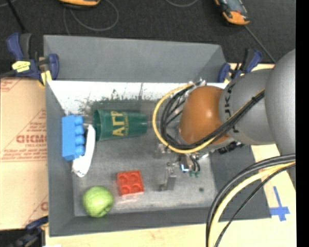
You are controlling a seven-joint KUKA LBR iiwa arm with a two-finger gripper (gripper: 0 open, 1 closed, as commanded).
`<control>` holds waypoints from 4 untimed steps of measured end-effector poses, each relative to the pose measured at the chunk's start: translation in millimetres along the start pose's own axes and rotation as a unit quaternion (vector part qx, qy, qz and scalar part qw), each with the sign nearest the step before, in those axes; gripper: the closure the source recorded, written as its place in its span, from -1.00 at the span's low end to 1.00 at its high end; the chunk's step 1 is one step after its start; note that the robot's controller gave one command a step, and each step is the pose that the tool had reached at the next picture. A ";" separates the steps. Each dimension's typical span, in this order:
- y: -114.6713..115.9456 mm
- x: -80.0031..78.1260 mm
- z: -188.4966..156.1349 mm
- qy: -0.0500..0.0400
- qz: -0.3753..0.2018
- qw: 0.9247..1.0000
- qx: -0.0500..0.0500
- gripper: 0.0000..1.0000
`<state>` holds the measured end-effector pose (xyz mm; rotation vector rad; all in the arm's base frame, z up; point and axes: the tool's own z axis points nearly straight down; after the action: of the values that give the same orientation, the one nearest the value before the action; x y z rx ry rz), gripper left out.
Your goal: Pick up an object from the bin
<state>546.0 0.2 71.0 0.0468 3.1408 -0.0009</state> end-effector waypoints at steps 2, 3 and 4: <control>0.0 7.5 -22.6 0.005 -0.030 1.000 -0.001 -1.00; 18.5 18.7 -63.6 -0.002 -0.051 0.999 0.001 -1.00; 82.7 30.4 -37.8 -0.002 -0.083 0.997 -0.001 -1.00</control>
Offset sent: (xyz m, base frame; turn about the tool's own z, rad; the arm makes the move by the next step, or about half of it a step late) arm -0.0086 -0.0140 0.0787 -0.0050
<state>518.0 83.8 108.7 -0.2129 3.1291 0.0014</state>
